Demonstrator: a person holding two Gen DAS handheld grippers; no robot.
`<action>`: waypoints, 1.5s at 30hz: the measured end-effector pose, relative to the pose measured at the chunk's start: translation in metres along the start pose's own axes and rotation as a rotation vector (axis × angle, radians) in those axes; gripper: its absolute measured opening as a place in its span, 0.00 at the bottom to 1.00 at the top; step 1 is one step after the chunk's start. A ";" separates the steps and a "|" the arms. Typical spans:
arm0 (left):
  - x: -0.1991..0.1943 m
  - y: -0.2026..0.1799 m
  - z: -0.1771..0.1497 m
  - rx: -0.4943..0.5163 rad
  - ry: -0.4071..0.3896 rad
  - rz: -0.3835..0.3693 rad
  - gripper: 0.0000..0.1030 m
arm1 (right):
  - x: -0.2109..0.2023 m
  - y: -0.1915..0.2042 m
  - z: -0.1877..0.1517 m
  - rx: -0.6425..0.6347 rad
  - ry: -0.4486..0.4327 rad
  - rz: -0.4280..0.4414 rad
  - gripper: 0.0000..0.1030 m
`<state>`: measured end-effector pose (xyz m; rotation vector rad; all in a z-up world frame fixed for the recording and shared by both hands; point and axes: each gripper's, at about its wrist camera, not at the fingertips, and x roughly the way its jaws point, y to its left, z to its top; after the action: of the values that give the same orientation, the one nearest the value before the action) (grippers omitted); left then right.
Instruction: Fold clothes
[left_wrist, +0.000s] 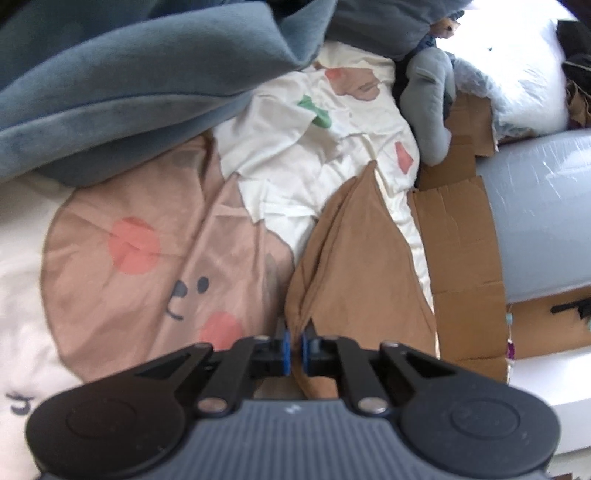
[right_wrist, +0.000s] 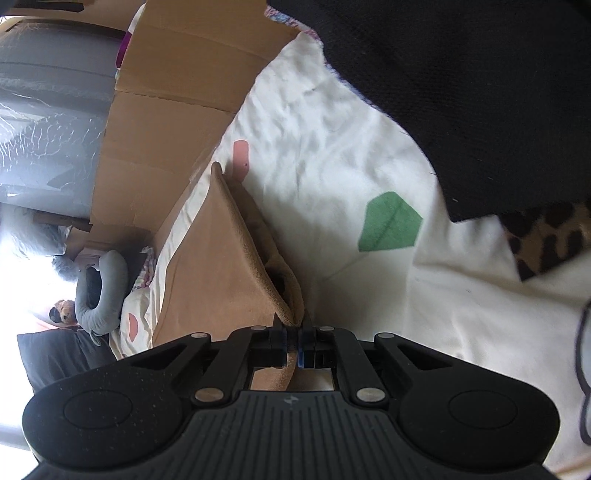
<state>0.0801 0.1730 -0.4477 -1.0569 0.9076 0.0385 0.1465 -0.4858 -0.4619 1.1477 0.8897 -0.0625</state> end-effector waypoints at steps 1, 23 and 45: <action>-0.003 0.000 -0.002 -0.002 0.003 0.003 0.06 | -0.002 -0.001 -0.001 -0.002 0.001 -0.006 0.03; 0.002 0.021 -0.016 -0.033 0.044 0.063 0.06 | -0.009 -0.013 -0.005 -0.014 -0.024 -0.229 0.12; -0.006 0.004 -0.011 0.004 0.029 0.001 0.06 | 0.031 0.103 -0.042 -0.550 -0.069 -0.226 0.12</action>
<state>0.0681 0.1693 -0.4487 -1.0559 0.9341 0.0220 0.1912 -0.3935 -0.4078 0.5294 0.8985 -0.0382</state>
